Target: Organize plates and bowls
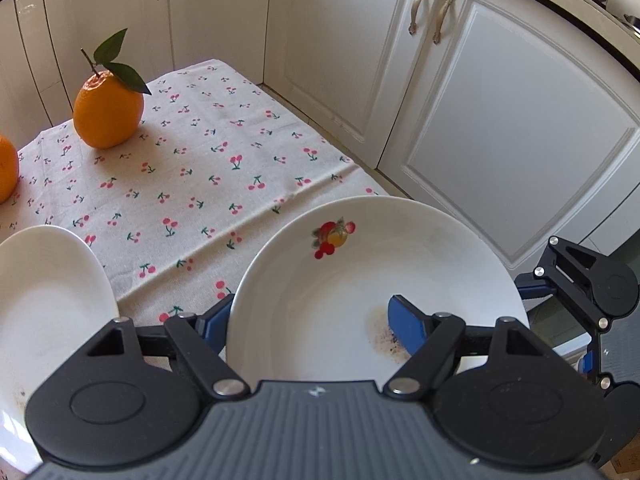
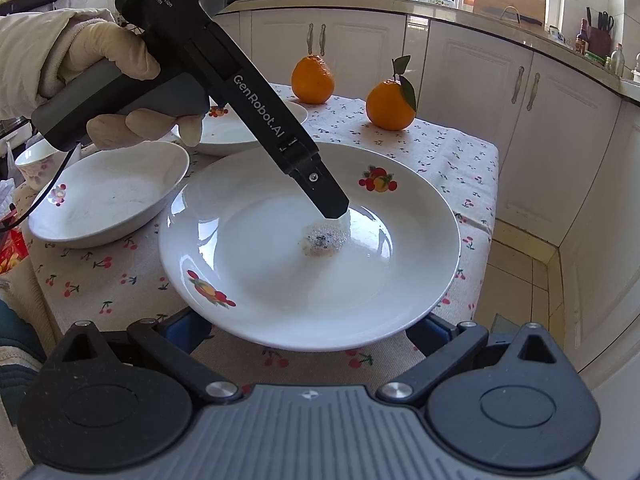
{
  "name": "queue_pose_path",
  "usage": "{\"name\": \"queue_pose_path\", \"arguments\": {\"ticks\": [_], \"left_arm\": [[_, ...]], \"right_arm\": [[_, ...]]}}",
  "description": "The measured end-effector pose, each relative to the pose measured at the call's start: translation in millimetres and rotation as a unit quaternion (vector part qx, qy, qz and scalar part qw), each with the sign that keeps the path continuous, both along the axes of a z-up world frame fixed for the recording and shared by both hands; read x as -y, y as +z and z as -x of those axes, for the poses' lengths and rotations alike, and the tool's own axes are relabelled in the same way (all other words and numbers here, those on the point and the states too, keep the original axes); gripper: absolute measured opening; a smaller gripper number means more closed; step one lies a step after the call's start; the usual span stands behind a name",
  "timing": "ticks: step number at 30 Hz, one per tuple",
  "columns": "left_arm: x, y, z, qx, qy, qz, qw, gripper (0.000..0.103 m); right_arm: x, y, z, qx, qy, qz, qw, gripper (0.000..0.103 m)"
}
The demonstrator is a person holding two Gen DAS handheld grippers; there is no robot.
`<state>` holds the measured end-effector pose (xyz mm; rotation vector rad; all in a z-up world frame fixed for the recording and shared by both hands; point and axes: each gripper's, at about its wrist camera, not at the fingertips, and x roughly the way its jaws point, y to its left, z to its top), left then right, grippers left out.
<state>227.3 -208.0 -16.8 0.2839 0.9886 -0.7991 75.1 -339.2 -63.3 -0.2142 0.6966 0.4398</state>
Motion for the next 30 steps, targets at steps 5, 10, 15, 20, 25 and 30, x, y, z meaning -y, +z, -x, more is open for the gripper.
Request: {"name": "queue_pose_path", "arguments": {"ticks": [5,10,15,20,25,30], "left_arm": [[4,-4,-15,0.004,0.005,0.002,1.0,0.079],[9,-9,-25,0.01,0.007,0.0,0.9999,0.079],[15,-14,-35,0.008,0.011,0.001,0.9999,0.079],[19,-17,-42,0.012,0.012,0.004,0.9999,0.079],[21,-21,-47,0.012,0.017,0.001,0.9998,0.079],[21,-26,-48,0.012,0.016,-0.001,0.9998,0.079]], "right_arm": [[5,-4,-17,-0.001,0.001,0.004,1.0,0.103],[10,-8,-28,-0.006,-0.003,0.006,1.0,0.103],[13,-11,-37,-0.009,-0.011,0.005,1.0,0.103],[16,-12,-44,-0.01,-0.017,0.005,1.0,0.103],[18,-13,-49,-0.012,-0.024,0.004,1.0,0.103],[15,-16,-49,-0.009,-0.026,0.012,1.0,0.103]]}}
